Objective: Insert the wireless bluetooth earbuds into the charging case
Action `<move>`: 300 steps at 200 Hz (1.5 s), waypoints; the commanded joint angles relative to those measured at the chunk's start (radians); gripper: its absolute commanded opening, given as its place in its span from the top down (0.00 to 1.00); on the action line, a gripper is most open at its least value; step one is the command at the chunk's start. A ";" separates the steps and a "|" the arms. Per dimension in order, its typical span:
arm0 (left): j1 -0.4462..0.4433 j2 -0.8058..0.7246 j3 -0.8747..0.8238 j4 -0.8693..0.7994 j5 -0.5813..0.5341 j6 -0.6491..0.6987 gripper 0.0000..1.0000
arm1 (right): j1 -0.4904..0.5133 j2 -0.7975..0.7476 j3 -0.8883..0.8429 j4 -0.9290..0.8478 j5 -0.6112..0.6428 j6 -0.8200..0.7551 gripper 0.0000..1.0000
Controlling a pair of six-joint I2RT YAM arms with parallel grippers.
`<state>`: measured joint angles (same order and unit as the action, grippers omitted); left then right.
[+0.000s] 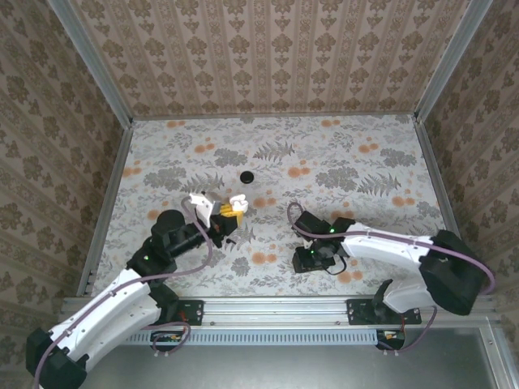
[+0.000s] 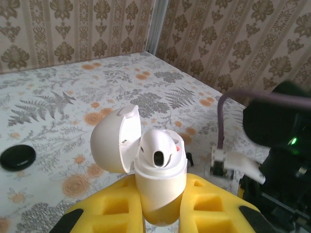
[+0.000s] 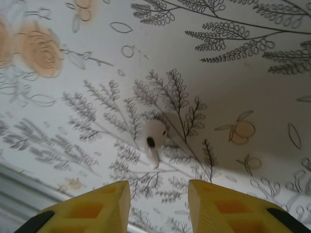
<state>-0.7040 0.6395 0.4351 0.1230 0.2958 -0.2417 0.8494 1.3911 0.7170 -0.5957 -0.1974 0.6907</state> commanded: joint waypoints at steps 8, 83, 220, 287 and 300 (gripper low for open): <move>0.019 0.047 0.078 -0.027 0.032 0.051 1.00 | 0.005 0.125 0.054 0.009 -0.045 -0.032 0.63; 0.072 0.119 0.124 0.014 0.042 0.069 1.00 | -0.021 0.283 0.191 -0.028 -0.037 -0.089 0.76; 0.165 0.270 0.218 0.045 0.155 0.101 1.00 | -0.190 0.473 0.485 -0.028 -0.103 -0.117 0.81; 0.167 0.212 0.187 0.024 0.143 0.102 1.00 | -0.204 0.397 0.454 -0.018 -0.107 -0.114 0.66; 0.168 0.206 0.178 0.018 0.139 0.104 1.00 | -0.186 0.389 0.450 -0.033 -0.069 -0.124 0.59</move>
<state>-0.5468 0.8703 0.6270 0.1261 0.4271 -0.1596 0.6453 1.8332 1.1828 -0.6235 -0.2935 0.5789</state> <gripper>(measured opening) 0.157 0.365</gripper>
